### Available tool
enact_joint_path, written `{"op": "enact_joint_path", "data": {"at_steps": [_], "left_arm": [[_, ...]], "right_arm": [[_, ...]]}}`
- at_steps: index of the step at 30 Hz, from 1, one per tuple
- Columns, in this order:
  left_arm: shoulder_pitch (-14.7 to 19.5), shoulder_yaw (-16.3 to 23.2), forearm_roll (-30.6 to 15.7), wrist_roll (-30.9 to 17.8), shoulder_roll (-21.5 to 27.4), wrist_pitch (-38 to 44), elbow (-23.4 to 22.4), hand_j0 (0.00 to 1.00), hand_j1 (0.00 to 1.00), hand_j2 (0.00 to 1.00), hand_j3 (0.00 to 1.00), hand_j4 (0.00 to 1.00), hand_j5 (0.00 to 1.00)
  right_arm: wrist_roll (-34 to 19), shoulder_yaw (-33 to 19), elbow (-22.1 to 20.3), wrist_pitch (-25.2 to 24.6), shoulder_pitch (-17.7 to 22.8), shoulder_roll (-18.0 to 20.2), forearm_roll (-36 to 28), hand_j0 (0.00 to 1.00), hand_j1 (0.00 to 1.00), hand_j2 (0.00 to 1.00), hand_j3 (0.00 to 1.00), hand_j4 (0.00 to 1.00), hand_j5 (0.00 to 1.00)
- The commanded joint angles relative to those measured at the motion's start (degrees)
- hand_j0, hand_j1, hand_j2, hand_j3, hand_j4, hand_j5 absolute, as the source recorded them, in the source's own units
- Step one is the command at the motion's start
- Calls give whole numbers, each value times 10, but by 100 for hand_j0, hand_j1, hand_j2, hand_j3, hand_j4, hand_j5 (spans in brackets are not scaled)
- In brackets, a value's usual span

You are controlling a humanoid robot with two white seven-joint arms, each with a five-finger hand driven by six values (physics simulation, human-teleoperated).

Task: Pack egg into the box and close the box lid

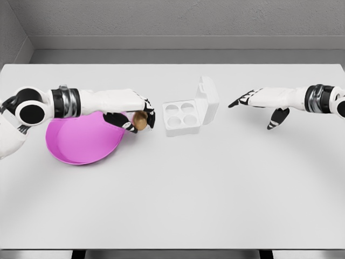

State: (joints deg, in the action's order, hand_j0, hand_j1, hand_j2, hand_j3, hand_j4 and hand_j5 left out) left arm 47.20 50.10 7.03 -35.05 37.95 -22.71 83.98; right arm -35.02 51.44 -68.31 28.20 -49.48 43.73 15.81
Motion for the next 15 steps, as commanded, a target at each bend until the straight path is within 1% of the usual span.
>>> {"op": "enact_joint_path", "data": {"at_steps": [1, 4, 7, 9, 13, 15], "left_arm": [[0, 0, 0, 0, -23, 1, -14, 46, 46, 46, 46, 46, 46], [8, 0, 8, 0, -45, 1, -27, 46, 46, 46, 46, 46, 46], [16, 0, 11, 0, -70, 1, -50, 46, 46, 46, 46, 46, 46], [19, 0, 12, 0, -79, 1, -53, 46, 46, 46, 46, 46, 46], [33, 1, 17, 0, -102, 1, -79, 46, 46, 46, 46, 46, 46], [40, 1, 26, 0, -114, 1, -94, 46, 46, 46, 46, 46, 46]], "right_arm": [[0, 0, 0, -2, 0, 0, -2, 100, 100, 100, 100, 100, 100], [0, 2, -3, -1, 0, 0, -2, 100, 100, 100, 100, 100, 100], [0, 3, -3, -2, 0, 0, -2, 100, 100, 100, 100, 100, 100], [0, 3, -3, -2, 0, 0, -2, 100, 100, 100, 100, 100, 100], [0, 3, -3, -2, 0, -2, -2, 100, 100, 100, 100, 100, 100], [0, 3, -3, -2, -1, -3, -2, 100, 100, 100, 100, 100, 100]]}}
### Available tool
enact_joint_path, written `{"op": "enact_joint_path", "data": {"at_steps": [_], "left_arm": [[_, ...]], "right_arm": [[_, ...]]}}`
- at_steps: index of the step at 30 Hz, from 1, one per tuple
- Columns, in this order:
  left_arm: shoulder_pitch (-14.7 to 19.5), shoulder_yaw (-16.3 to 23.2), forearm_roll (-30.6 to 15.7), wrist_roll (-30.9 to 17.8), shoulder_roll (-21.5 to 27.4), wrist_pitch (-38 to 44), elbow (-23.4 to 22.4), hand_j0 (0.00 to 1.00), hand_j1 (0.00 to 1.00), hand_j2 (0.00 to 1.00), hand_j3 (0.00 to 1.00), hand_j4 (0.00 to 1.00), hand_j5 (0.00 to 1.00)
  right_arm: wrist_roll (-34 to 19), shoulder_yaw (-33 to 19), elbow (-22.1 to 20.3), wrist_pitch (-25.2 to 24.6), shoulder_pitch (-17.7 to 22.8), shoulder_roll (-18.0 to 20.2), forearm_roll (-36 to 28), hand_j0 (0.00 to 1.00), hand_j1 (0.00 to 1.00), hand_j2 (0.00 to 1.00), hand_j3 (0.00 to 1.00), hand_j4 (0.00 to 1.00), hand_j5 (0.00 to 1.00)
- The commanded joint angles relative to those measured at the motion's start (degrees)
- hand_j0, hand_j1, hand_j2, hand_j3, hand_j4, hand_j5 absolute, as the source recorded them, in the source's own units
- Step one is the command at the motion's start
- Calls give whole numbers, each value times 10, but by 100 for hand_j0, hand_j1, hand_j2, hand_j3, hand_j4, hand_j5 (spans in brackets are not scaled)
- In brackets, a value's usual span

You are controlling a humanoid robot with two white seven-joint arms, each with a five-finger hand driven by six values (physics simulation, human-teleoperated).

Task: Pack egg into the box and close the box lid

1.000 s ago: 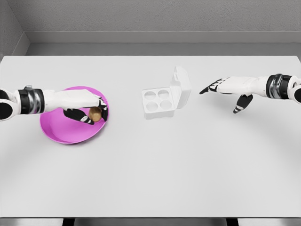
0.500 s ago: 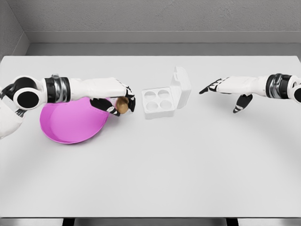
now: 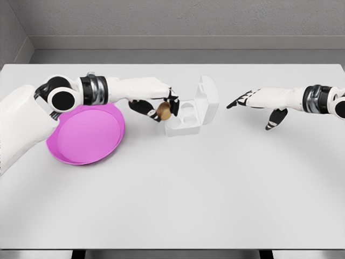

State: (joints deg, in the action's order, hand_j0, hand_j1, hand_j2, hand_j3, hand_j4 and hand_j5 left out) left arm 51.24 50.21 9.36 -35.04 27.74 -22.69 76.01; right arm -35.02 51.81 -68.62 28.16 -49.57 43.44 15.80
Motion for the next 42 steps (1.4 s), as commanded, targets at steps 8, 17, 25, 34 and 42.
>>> {"op": "enact_joint_path", "data": {"at_steps": [8, 17, 25, 34, 42], "left_arm": [[11, -1, 13, 0, -34, 1, -28, 46, 46, 46, 46, 46, 46], [5, -34, -10, 0, 28, -9, 16, 100, 100, 100, 100, 100, 100], [-40, -49, -83, 86, 258, -123, 166, 100, 100, 100, 100, 100, 100], [-75, -47, -83, 87, 307, -123, 159, 100, 100, 100, 100, 100, 100], [-75, -43, -82, 87, 305, -123, 152, 100, 100, 100, 100, 100, 100]], "right_arm": [[0, 0, 1, -1, -1, 0, -2, 100, 100, 100, 100, 100, 100], [0, 0, -12, -1, -1, 1, -2, 100, 100, 100, 100, 100, 100], [0, -1, -36, -1, -9, 1, -2, 100, 100, 100, 100, 100, 100], [0, 12, -80, 0, -11, 0, -2, 100, 100, 100, 100, 100, 100], [0, 15, -134, 0, -16, -3, -2, 100, 100, 100, 100, 100, 100]]}}
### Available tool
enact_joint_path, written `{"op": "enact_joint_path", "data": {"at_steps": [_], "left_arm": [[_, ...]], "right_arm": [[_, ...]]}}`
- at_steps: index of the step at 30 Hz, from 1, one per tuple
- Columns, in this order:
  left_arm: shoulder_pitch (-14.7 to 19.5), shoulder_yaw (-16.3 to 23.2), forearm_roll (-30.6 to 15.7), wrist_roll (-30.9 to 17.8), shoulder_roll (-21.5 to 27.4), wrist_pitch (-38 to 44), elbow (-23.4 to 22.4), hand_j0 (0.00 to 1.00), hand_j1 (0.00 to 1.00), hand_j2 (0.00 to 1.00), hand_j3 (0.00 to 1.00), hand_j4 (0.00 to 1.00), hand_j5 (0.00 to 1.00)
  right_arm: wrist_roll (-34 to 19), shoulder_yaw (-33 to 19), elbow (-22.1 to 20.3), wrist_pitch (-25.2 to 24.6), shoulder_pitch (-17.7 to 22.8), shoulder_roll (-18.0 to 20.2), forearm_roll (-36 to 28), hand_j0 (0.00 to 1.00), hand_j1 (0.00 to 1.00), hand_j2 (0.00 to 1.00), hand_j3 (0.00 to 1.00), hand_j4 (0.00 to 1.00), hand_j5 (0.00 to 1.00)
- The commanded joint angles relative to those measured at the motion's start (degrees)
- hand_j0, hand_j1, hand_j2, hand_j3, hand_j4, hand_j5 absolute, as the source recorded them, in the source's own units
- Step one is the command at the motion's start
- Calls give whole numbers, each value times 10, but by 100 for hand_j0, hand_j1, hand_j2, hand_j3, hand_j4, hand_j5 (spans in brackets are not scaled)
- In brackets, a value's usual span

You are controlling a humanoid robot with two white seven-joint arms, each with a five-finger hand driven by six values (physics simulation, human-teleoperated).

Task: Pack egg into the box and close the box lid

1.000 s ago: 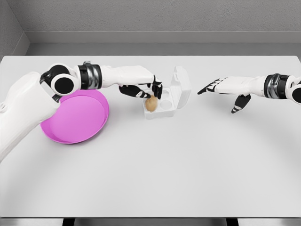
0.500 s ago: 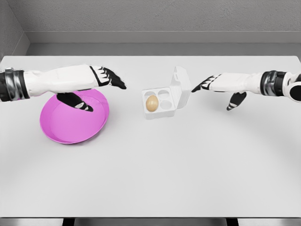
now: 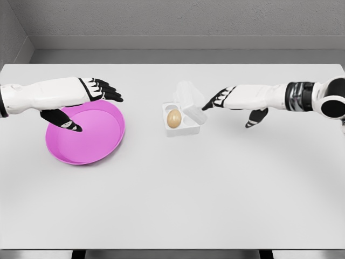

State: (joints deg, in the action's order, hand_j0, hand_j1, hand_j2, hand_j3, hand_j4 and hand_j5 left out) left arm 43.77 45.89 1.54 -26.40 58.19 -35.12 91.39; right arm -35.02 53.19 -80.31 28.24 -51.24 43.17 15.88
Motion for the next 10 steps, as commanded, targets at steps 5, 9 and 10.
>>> {"op": "enact_joint_path", "data": {"at_steps": [5, 9, 10], "left_arm": [[-1, 1, -3, 0, 1, 1, -3, 100, 100, 100, 100, 100, 100], [-5, 0, -3, 0, 0, 1, -4, 100, 100, 100, 100, 100, 100], [-6, 0, -3, 1, -2, 1, -3, 100, 100, 100, 100, 100, 100]], "right_arm": [[0, -29, -16, -2, 5, 1, -2, 100, 100, 100, 100, 100, 100], [0, -85, 15, -3, 8, 5, -2, 100, 100, 100, 100, 100, 100], [0, -85, 34, -3, 8, 5, -2, 100, 100, 100, 100, 100, 100]]}}
